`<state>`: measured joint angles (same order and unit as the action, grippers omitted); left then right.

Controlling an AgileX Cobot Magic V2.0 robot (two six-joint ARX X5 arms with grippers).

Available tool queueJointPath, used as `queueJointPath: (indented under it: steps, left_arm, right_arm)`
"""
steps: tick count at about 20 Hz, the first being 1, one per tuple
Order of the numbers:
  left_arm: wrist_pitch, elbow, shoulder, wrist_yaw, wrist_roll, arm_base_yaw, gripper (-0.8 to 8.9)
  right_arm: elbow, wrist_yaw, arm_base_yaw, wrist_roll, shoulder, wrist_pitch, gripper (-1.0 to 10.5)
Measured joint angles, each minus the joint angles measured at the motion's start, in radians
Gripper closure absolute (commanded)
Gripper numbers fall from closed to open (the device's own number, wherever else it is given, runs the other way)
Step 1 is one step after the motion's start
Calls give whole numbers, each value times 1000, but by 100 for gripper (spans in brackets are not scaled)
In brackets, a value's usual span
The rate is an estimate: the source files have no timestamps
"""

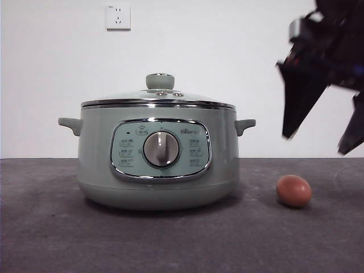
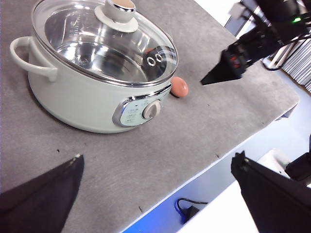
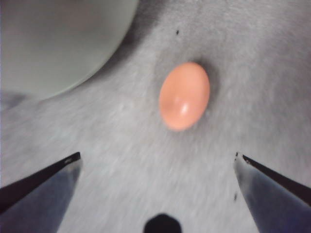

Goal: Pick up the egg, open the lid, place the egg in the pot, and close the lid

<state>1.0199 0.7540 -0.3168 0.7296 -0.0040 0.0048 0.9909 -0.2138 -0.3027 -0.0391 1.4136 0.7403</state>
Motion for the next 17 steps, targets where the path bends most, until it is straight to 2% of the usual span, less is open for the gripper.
queueJointPath:
  steps: [3, 9, 11, 14, 17]
  left_arm:
    - [0, 0, 0, 0, 0, 0, 181]
    - [0, 0, 0, 0, 0, 0, 181]
    - [0, 0, 0, 0, 0, 0, 181]
    - [0, 0, 0, 0, 0, 0, 181]
    - [0, 0, 0, -18, 0, 0, 181]
  right_arm:
    - [0, 58, -16, 5, 79, -76, 357]
    - [0, 109, -33, 17, 188, -173, 364]
    - [0, 113, -39, 17, 214, -197, 424]
    - [0, 113, -45, 29, 223, -226, 432]
    - [0, 113, -45, 36, 237, -236, 547]
